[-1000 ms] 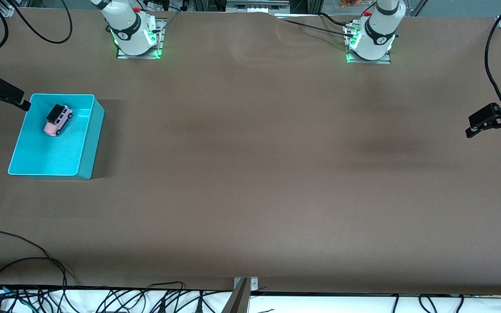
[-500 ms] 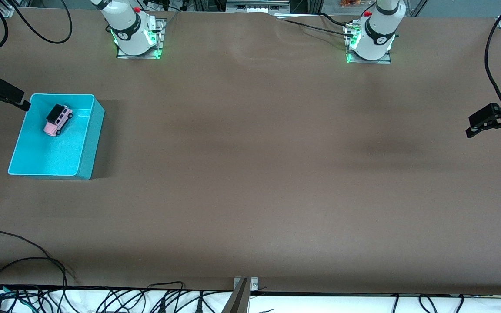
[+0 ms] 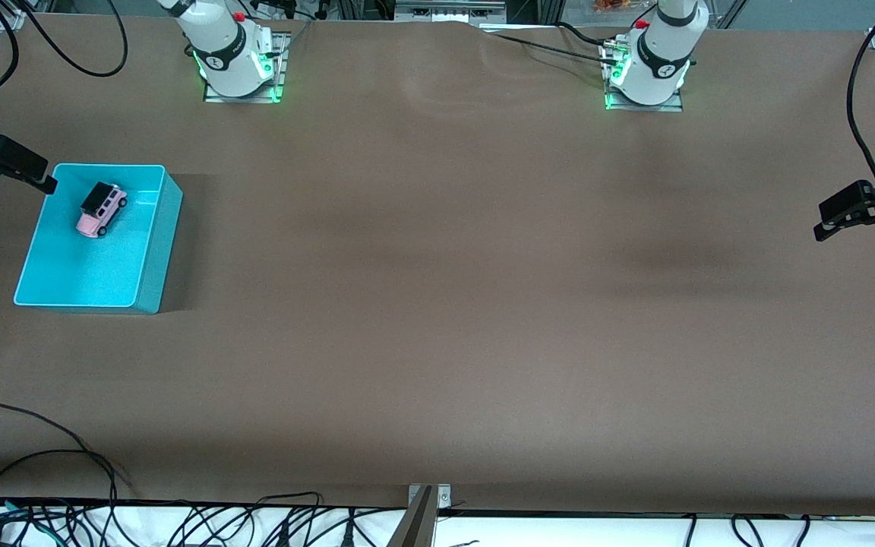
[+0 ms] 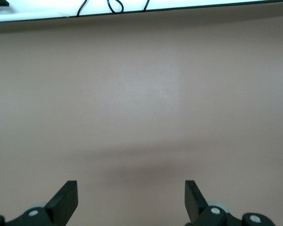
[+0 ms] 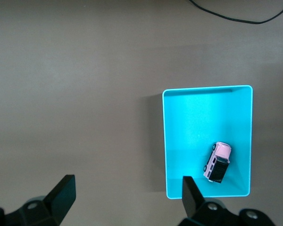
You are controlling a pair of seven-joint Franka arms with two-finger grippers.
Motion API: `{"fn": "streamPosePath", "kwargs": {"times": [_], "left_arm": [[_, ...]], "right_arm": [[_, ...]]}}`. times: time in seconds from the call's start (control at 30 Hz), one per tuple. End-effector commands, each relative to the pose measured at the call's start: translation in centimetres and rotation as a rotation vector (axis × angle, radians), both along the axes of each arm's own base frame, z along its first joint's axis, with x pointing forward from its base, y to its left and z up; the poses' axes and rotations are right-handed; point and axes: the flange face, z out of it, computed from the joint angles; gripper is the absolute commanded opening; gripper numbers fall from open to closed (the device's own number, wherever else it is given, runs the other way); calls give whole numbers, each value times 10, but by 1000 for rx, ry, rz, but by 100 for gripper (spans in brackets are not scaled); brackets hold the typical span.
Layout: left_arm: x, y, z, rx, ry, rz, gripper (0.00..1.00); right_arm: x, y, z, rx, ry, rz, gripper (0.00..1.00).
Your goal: Wind and store pink jeep toy
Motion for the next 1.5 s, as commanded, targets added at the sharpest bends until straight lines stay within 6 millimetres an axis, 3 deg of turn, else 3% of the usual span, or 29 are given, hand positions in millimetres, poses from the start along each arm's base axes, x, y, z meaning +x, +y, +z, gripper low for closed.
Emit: {"fn": "streamPosePath", "kwargs": {"times": [0.0, 1.47], "left_arm": [[3, 1, 5, 11, -4, -8, 100], [2, 0, 5, 10, -2, -8, 100]], "right_arm": [[0, 0, 6, -22, -9, 12, 100], [8, 2, 9, -61, -61, 7, 100]]}}
